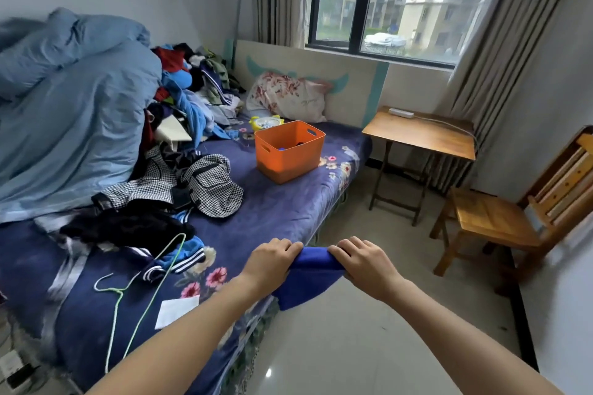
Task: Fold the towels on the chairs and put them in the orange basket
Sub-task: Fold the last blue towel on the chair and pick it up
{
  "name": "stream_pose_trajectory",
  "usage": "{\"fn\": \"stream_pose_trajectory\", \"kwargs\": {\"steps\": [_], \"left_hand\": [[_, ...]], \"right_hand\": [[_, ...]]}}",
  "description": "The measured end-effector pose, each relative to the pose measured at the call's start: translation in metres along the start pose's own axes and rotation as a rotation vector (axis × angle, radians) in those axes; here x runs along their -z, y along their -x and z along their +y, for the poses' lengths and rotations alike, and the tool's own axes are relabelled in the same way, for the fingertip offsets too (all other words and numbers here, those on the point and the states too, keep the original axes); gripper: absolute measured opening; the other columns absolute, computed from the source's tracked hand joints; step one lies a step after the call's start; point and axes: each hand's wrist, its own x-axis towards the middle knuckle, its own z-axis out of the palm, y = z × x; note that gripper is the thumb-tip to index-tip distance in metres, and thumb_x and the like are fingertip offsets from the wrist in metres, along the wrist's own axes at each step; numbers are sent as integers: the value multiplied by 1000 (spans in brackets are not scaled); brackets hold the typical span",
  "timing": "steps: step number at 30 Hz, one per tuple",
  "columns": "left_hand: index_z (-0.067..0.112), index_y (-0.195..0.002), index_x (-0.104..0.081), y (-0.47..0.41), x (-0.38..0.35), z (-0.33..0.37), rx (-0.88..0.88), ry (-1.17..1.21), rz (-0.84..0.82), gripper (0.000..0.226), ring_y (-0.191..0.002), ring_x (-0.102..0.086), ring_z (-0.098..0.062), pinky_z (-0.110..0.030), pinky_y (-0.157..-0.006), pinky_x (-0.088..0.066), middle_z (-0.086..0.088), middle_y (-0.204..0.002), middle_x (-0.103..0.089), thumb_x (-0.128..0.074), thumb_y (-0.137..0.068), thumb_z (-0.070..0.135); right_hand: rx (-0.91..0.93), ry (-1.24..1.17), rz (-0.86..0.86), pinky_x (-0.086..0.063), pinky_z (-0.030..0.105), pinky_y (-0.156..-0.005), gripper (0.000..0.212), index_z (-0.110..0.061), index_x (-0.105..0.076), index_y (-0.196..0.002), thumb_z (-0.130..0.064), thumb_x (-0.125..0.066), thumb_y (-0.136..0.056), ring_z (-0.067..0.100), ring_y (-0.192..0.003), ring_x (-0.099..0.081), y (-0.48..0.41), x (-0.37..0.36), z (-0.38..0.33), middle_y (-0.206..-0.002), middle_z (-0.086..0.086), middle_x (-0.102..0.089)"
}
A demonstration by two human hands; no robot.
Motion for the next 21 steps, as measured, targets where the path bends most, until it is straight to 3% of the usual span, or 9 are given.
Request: {"fn": "stream_pose_trajectory", "kwargs": {"steps": [7,12,17,21], "left_hand": [[22,-86,-49,-137,-47,-3,-48,-33,-16,59,-42,-51,-14,-18,-34,-40,7,-58,-58,-81,-38,16],[23,-90,-48,-211,-77,-6,-30,-17,-29,61,-43,-52,-12,-16,-35,-40,7,-60,-59,-81,-39,16],[26,-92,-44,-240,-120,-29,11,-6,-122,67,-45,-52,-8,-15,-36,-41,11,-61,-59,-81,-36,21],[28,-91,-42,-265,-154,-62,80,14,-147,73,-45,-52,-5,-13,-37,-40,13,-61,-59,-81,-30,25]], "right_hand": [[-66,-27,-16,-48,24,-47,56,-19,-49,-99,-17,-78,-52,19,-61,-59,-6,-52,126,-76,-2,-63],[-49,-13,-32,-47,21,-47,31,-21,-48,-98,-24,-45,-67,17,-61,-59,-23,-81,209,-75,-4,-63],[18,-59,-59,-45,22,-45,40,-20,-54,-94,-19,-69,-56,17,-59,-57,-37,-135,243,-73,-3,-61],[68,-82,-86,-42,20,-45,26,-21,-56,-90,-23,-48,-66,15,-57,-56,-68,-177,269,-71,-6,-60]]}}
